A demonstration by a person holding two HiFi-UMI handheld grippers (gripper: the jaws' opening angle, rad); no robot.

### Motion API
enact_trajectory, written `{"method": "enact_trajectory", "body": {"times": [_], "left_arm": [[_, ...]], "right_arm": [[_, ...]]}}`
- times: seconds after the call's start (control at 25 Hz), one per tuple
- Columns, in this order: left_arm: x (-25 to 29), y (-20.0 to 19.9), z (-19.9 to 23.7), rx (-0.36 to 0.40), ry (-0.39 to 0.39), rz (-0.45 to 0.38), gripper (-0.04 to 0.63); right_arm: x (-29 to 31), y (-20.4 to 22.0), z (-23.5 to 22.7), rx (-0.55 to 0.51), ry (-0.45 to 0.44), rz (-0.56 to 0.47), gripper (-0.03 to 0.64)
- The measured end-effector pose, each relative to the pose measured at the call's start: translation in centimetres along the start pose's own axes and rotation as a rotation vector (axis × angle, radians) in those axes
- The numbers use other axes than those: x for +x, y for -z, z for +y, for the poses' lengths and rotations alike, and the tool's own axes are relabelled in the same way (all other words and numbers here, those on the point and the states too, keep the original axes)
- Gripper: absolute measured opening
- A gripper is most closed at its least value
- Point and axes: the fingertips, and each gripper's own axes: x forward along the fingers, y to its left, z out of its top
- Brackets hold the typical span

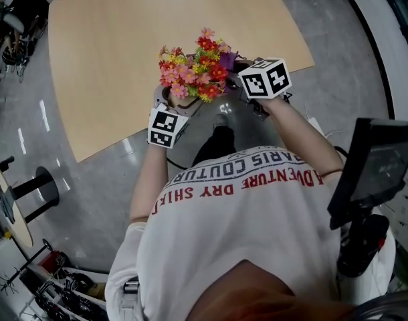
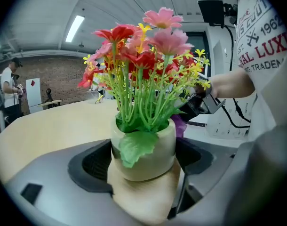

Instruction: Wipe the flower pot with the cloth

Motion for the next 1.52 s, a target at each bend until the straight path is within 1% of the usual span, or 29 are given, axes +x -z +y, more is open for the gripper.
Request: {"method": "enact_trajectory", "body": {"times": [0.16,0.28,0.4,0.52,0.68,0.76,0.8,0.84,0.88,0.92,0.96,1.08,1.16,1.24,1.36,1.52], "left_arm": [[-0.1,-0.3,-0.2,0.011,0.024,0.003,0.433],[0.1,-0.1,0.0,0.016,0.027,0.003,0.434],[0.4,0.1,0.1,-0.004,0.006,-0.008,0.434],[-0.9,-0.4,0.4,-0.055,-0.022,-0.044,0.434],[-4.9,-0.5,0.2,-0.180,-0.058,-0.082,0.434],[-7.9,-1.0,-1.2,-0.237,-0.078,-0.098,0.429],[-9.8,-1.7,-2.2,-0.253,-0.096,-0.118,0.348],[-11.8,-3.0,-3.6,-0.258,-0.122,-0.148,0.209],[-13.7,-4.6,-5.3,-0.256,-0.150,-0.184,0.133],[-15.3,-6.2,-7.4,-0.253,-0.170,-0.216,0.033],[-16.5,-7.7,-10.1,-0.255,-0.167,-0.238,0.002],[-19.2,-9.9,-19.9,-0.266,-0.101,-0.265,0.002],[-21.3,-10.4,-25.4,-0.250,-0.088,-0.291,0.002],[-23.5,-11.1,-29.8,-0.240,-0.070,-0.319,0.002],[-26.2,-12.0,-34.9,-0.214,-0.052,-0.333,0.002],[-29.1,-11.2,-39.2,-0.176,-0.050,-0.319,0.002]], "right_arm": [[0.9,1.2,-1.3,-0.072,0.106,0.115,0.041],[1.5,1.7,-2.0,-0.105,0.139,0.159,0.041],[0.8,1.2,-2.8,-0.079,0.144,0.108,0.041],[-1.8,0.1,-2.9,-0.088,0.193,0.021,0.041],[-7.8,-0.8,-1.3,-0.131,0.248,-0.075,0.041],[-11.5,-0.6,1.1,-0.169,0.237,-0.111,0.041],[-13.5,-0.4,2.8,-0.195,0.214,-0.125,0.041],[-15.4,-0.1,4.7,-0.225,0.179,-0.135,0.041],[-17.4,0.5,6.8,-0.255,0.135,-0.142,0.041],[-19.4,1.3,8.8,-0.283,0.084,-0.147,0.043],[-21.4,2.6,10.7,-0.308,0.031,-0.152,0.041],[-26.7,8.4,16.4,-0.391,-0.105,-0.159,0.041],[-29.2,12.1,20.0,-0.438,-0.170,-0.156,0.041],[-31.1,14.9,23.1,-0.468,-0.214,-0.150,0.041],[-33.6,18.1,26.6,-0.487,-0.247,-0.134,0.041],[-35.4,21.8,29.9,-0.490,-0.259,-0.134,0.041]]}}
